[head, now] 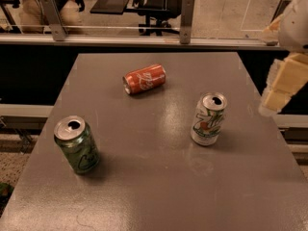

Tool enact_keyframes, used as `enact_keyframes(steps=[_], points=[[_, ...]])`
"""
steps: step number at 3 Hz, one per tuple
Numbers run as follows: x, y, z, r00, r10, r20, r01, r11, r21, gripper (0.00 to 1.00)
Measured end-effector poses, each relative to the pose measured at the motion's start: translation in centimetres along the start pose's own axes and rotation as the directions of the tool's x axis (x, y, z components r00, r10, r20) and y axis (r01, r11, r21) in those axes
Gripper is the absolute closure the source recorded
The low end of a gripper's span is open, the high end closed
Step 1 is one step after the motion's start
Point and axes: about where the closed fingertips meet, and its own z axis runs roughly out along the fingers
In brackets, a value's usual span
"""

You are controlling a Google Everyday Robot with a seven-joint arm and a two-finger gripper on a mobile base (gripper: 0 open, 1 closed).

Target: Place coke can upright

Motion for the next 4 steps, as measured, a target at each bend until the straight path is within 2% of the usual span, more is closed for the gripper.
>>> enact_keyframes(steps=[1,2,3,4], points=[[-2.7,-4.6,1.0,0.997,-0.077,0.03,0.077,0.9969,-0.014,0.0],[-5.7,-7.7,2.8,0.987,-0.148,0.055,0.15,0.9884,-0.027,0.0],[-9.5,-9.3,5.9,0.975,-0.21,0.07,0.214,0.9759,-0.045,0.0],[-13.5,-9.7,9.4,0.959,-0.272,0.085,0.278,0.9578,-0.073,0.0]])
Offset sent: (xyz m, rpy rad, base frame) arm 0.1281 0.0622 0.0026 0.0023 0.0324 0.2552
